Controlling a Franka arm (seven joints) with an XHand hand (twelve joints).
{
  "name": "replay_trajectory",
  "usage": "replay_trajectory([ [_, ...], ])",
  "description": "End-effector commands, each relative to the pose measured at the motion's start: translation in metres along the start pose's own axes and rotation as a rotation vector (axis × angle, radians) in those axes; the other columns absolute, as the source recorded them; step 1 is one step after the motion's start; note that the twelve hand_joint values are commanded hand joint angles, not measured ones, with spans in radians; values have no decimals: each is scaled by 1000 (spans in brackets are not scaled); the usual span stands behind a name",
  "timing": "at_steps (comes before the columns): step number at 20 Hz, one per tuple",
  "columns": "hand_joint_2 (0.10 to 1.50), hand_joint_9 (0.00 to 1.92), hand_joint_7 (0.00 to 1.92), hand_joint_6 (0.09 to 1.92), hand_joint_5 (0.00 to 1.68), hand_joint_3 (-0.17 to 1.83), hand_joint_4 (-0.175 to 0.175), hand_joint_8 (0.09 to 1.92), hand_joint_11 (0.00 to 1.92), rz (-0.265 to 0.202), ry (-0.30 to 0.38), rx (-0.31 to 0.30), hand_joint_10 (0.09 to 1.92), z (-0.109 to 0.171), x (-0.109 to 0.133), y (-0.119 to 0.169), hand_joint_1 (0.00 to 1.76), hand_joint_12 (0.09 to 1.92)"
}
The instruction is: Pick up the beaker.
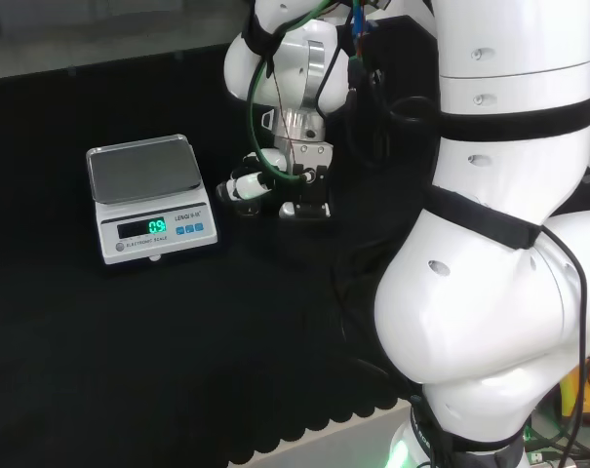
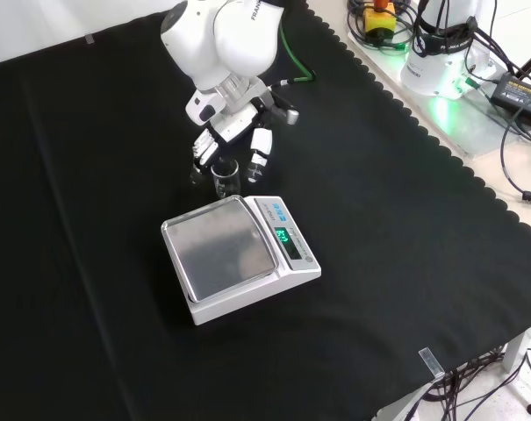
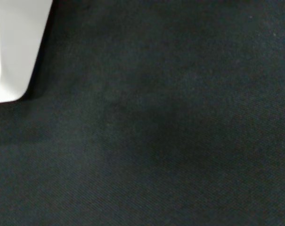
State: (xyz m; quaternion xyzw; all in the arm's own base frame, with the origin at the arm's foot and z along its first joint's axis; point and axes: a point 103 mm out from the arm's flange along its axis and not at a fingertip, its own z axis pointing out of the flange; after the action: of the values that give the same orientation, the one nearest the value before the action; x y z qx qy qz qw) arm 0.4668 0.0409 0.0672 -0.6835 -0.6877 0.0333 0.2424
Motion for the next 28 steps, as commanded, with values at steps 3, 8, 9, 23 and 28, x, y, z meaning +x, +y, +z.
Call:
replay_trajectory([
  [3,909,779,373,87,422,182,-99,942,737,17,-105,-95,837,-2,-1,-5,514,1283],
  [8,861,1549,1146,694,883,278,-171,978,1448,62,-183,-270,643,-4,4,-13,894,889],
  [9,863,1637,1272,724,1002,297,-119,949,1538,67,-194,-299,613,-4,7,-13,989,841],
  [23,561,1795,1626,730,1290,832,-175,804,1768,29,-49,-466,547,-62,17,-42,1200,709],
  [28,550,1790,1632,749,1287,857,-175,810,1739,0,33,-529,564,-111,22,-73,1201,697],
])
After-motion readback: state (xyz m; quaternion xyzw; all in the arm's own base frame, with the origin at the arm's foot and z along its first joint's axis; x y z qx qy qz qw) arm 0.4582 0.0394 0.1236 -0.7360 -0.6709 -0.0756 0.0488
